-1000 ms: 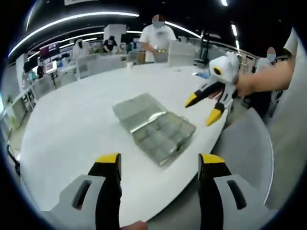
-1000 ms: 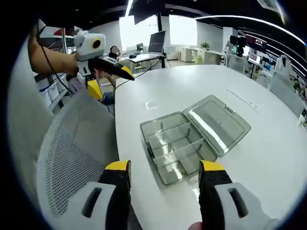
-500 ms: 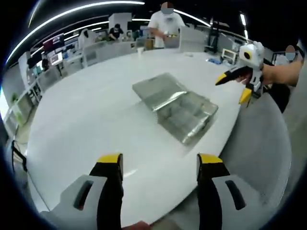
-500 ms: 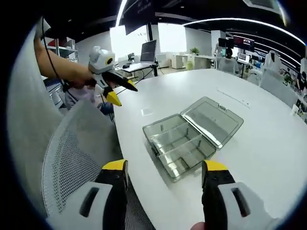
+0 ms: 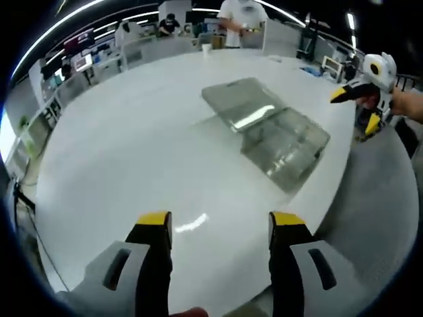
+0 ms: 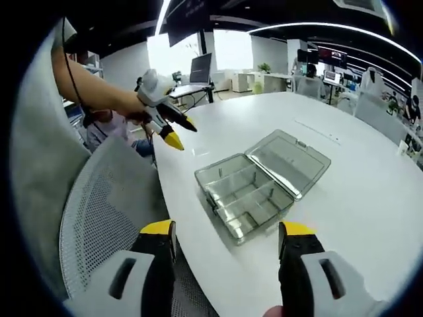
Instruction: Insert the divider into the dual guide fixture by aligning both edges with the guide slots and pushing it downward to the bottom, including one-sided entry, uneven engagement, binding, and posture correction.
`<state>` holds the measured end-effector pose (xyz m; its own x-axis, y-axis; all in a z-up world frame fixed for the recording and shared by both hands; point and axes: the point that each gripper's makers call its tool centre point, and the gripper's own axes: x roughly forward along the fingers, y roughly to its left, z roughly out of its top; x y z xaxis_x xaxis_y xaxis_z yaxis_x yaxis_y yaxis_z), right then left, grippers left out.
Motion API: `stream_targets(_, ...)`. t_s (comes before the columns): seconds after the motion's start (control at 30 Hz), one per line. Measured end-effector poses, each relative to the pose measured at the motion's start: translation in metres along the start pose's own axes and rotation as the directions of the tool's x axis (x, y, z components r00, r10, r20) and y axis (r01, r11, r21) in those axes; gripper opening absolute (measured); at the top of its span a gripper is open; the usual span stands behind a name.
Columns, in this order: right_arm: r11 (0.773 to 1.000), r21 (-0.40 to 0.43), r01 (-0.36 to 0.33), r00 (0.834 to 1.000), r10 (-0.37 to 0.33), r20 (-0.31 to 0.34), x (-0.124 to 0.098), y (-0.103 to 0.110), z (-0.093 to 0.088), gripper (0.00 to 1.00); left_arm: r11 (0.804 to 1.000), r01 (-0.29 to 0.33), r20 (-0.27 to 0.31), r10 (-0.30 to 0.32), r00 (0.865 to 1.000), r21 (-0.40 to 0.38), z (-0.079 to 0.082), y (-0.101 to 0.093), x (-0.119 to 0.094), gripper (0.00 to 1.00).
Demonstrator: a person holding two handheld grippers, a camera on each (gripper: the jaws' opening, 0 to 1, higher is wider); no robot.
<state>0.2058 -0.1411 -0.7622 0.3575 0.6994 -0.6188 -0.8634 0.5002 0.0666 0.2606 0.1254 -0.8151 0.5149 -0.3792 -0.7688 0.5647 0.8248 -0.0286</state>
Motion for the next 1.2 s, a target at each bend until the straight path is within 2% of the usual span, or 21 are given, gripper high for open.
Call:
stream_targets(0.07,1.0,0.009,0.007,1.0,-0.007,0.008,-0.001,-0.002,0.001,0.6,0.999,-0.022,-0.027,0.021,0.999,-0.043,-0.004,0.005,0.005,0.55)
stream_targets(0.17,1.0,0.008,0.015,1.0,-0.015,0.006,-0.002,-0.003,0.001,0.6,0.997,-0.04,-0.06,0.036,0.998,-0.062,-0.005,0.008,0.016,0.54)
stream_targets(0.4,1.0,0.009,0.021,1.0,-0.021,0.009,-0.002,-0.006,0.001,0.6,0.992,-0.081,-0.093,0.073,0.993,-0.092,-0.005,0.013,0.03,0.5)
stream_targets(0.5,1.0,0.011,0.023,1.0,-0.023,0.014,-0.002,-0.007,0.002,0.6,0.988,-0.123,-0.134,0.109,0.985,-0.095,-0.011,0.02,0.034,0.48)
stream_targets(0.77,1.0,0.014,0.025,0.999,-0.025,0.02,-0.002,-0.009,0.003,0.59,0.977,-0.179,-0.196,0.154,0.968,-0.118,-0.021,0.027,0.038,0.46)
stream_targets(1.07,1.0,0.017,0.024,0.999,-0.024,0.022,-0.001,-0.011,0.002,0.59,0.967,-0.213,-0.232,0.177,0.956,-0.14,-0.028,0.031,0.044,0.43)
stream_targets(1.2,1.0,0.016,0.025,0.999,-0.025,0.021,-0.001,-0.012,0.002,0.59,0.963,-0.213,-0.233,0.172,0.957,-0.165,-0.027,0.03,0.045,0.42)
